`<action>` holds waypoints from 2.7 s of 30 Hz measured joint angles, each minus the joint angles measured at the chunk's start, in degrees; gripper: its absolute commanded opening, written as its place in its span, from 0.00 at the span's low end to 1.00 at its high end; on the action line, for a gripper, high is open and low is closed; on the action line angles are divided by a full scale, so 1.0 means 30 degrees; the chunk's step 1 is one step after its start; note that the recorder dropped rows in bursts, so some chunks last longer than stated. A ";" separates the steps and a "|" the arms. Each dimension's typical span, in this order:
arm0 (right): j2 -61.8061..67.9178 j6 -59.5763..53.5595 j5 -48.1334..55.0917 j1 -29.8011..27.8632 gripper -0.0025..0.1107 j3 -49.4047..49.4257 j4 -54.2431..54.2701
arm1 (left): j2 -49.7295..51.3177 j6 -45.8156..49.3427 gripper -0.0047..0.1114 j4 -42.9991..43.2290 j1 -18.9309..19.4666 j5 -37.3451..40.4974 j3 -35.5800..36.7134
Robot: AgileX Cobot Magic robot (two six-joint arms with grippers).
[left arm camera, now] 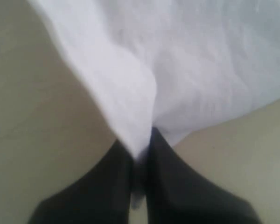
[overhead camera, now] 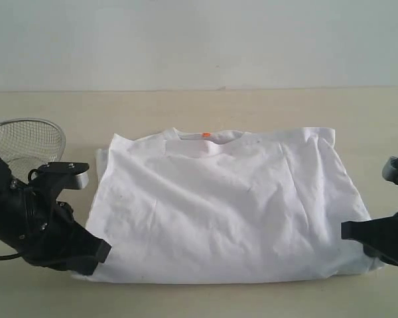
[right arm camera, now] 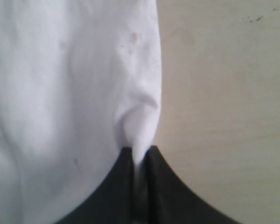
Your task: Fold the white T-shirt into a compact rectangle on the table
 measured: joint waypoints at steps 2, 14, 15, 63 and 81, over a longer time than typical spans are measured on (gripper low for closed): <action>0.0000 0.0000 0.0000 0.0000 0.02 0.0000 0.0000 | 0.0000 0.0000 0.08 0.0000 0.0000 0.0000 0.0000; 0.0000 0.0111 -0.0172 0.0000 0.02 0.0000 0.0000 | 0.0000 0.0000 0.52 0.0000 0.0000 0.0039 0.0000; 0.0000 0.0111 -0.0172 0.0000 0.02 0.0000 0.0000 | 0.0000 0.0000 0.55 -0.0182 0.0000 0.0078 0.0000; 0.0000 0.1576 -0.0616 0.0000 0.55 -0.0438 0.0000 | 0.4172 0.7803 0.35 -0.9681 0.0000 0.1584 -0.8751; 0.3653 1.1905 0.7239 -0.2700 0.55 -0.8817 -0.9178 | 0.5186 0.8173 0.35 -0.9334 0.0000 0.1359 -0.8881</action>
